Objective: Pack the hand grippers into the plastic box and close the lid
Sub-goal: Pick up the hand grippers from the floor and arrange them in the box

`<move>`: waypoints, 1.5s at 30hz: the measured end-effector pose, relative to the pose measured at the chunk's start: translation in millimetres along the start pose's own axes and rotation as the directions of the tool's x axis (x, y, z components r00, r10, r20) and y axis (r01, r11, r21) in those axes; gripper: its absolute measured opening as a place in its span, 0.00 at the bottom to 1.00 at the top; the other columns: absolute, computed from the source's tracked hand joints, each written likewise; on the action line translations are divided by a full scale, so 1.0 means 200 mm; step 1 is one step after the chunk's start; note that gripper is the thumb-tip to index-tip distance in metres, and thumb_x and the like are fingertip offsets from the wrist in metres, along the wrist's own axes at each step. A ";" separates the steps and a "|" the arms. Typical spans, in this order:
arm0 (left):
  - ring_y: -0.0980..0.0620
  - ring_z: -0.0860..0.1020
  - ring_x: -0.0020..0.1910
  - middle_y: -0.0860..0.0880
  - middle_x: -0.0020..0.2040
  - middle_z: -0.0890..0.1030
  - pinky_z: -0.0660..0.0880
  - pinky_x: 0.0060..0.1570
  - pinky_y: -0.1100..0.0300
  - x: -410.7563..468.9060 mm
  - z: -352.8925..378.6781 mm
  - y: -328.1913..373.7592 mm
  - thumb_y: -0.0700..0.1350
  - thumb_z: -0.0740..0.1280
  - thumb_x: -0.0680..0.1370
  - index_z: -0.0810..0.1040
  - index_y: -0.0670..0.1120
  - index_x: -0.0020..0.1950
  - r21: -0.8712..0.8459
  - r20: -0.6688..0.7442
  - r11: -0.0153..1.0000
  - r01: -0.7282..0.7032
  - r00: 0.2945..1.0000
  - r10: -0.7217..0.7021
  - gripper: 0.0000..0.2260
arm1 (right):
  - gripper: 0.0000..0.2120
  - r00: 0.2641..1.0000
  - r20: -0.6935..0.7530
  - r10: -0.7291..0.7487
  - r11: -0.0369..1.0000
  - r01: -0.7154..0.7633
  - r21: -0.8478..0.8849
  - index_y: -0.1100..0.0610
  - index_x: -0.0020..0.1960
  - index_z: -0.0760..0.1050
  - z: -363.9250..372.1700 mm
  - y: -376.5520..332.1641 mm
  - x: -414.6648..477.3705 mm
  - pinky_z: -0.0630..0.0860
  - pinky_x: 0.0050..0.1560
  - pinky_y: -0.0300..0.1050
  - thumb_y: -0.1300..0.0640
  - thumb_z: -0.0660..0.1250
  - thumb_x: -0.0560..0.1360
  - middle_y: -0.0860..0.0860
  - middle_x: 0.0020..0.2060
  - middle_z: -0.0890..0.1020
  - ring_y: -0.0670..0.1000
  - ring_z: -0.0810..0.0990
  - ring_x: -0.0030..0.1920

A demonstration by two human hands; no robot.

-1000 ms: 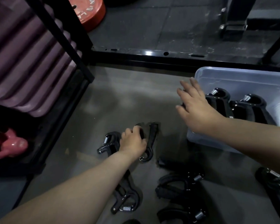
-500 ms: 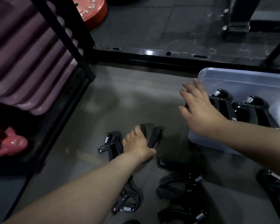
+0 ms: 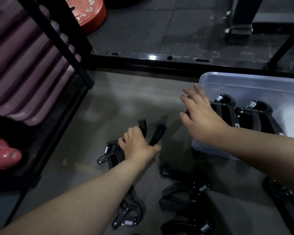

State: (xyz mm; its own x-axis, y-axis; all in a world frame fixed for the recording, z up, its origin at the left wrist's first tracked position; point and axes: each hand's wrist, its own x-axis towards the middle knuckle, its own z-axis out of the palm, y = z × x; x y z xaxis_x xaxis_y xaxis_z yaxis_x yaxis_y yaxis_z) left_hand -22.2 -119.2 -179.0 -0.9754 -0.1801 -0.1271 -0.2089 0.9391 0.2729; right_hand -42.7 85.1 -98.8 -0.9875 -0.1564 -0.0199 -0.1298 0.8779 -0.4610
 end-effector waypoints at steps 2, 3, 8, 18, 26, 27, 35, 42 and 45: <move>0.47 0.72 0.56 0.52 0.49 0.71 0.64 0.62 0.48 0.01 -0.03 0.05 0.62 0.72 0.57 0.69 0.47 0.52 -0.203 -0.070 0.979 -0.007 0.998 -0.007 0.31 | 0.26 1.000 -0.002 0.000 1.000 0.000 0.000 0.60 0.77 0.58 0.00 0.00 0.00 0.43 0.75 0.47 0.53 0.55 0.81 0.50 0.78 0.52 0.49 0.36 0.77; 0.47 0.74 0.54 0.52 0.48 0.72 0.66 0.61 0.48 0.01 -0.04 0.08 0.61 0.72 0.58 0.69 0.47 0.51 -0.286 -0.103 0.958 -0.029 0.995 -0.001 0.29 | 0.26 1.000 -0.004 -0.004 1.000 0.004 0.000 0.60 0.76 0.58 -0.01 -0.01 0.00 0.43 0.75 0.46 0.53 0.55 0.81 0.50 0.78 0.52 0.49 0.36 0.77; 0.49 0.77 0.45 0.51 0.43 0.77 0.75 0.50 0.48 0.00 -0.11 0.23 0.60 0.76 0.58 0.72 0.49 0.46 -0.584 -0.274 0.792 -0.179 0.962 0.016 0.25 | 0.26 1.000 0.016 -0.017 1.000 0.017 0.008 0.59 0.76 0.59 -0.02 0.00 0.00 0.43 0.75 0.46 0.52 0.56 0.81 0.50 0.78 0.52 0.49 0.36 0.77; 0.48 0.77 0.48 0.53 0.46 0.76 0.74 0.51 0.43 0.03 -0.34 0.42 0.54 0.80 0.64 0.72 0.52 0.50 -0.589 -0.541 0.604 -0.537 0.817 0.198 0.22 | 0.14 0.993 0.112 0.044 0.894 -0.089 0.439 0.55 0.53 0.82 -0.13 0.04 0.06 0.45 0.77 0.44 0.53 0.58 0.80 0.41 0.62 0.75 0.48 0.53 0.78; 0.42 0.77 0.51 0.43 0.50 0.78 0.73 0.52 0.43 0.02 -0.44 0.56 0.40 0.78 0.67 0.77 0.39 0.52 -0.289 -0.645 0.487 -0.824 0.544 0.537 0.17 | 0.20 0.951 0.258 0.171 0.553 -0.309 0.774 0.63 0.44 0.84 -0.41 0.02 -0.03 0.76 0.51 0.58 0.46 0.68 0.75 0.60 0.39 0.85 0.56 0.81 0.39; 0.42 0.77 0.52 0.43 0.51 0.79 0.72 0.54 0.45 0.02 -0.44 0.58 0.39 0.77 0.67 0.77 0.37 0.52 -0.255 -0.626 0.484 -0.837 0.524 0.577 0.17 | 0.22 0.948 0.263 0.177 0.522 -0.317 0.792 0.66 0.46 0.83 -0.43 0.03 -0.04 0.76 0.54 0.61 0.45 0.71 0.72 0.64 0.42 0.85 0.60 0.82 0.42; 0.45 0.67 0.72 0.45 0.70 0.72 0.64 0.71 0.49 -0.01 -0.39 0.76 0.33 0.66 0.71 0.73 0.41 0.69 -0.174 -0.384 0.461 -0.870 0.491 0.782 0.26 | 0.15 0.891 0.108 0.441 0.741 -0.430 0.516 0.63 0.46 0.81 -0.53 0.25 -0.13 0.77 0.43 0.49 0.50 0.67 0.74 0.60 0.40 0.84 0.58 0.82 0.40; 0.48 0.62 0.74 0.49 0.76 0.64 0.59 0.74 0.51 -0.04 -0.23 0.79 0.36 0.55 0.77 0.67 0.43 0.73 -0.384 -0.071 0.755 -0.531 0.833 0.549 0.23 | 0.17 0.838 0.034 0.544 0.795 -0.528 0.298 0.63 0.39 0.77 -0.50 0.42 -0.21 0.71 0.35 0.44 0.49 0.65 0.75 0.56 0.33 0.80 0.55 0.79 0.36; 0.51 0.60 0.74 0.53 0.77 0.61 0.59 0.73 0.53 -0.05 -0.20 0.79 0.37 0.55 0.78 0.68 0.45 0.73 -0.381 -0.049 0.778 -0.499 0.852 0.522 0.22 | 0.19 0.843 0.044 0.535 0.818 -0.531 0.222 0.64 0.37 0.75 -0.45 0.43 -0.21 0.72 0.34 0.43 0.49 0.63 0.76 0.58 0.32 0.80 0.57 0.80 0.36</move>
State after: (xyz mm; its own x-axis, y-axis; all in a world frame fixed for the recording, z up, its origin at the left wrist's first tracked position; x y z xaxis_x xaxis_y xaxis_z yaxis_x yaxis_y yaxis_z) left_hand -48.2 18.8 -96.3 -0.9431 0.3226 0.0807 0.2974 0.7095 0.6389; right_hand -19.7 208.3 -57.9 -0.8984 0.3182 -0.3027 0.4380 0.7003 -0.5637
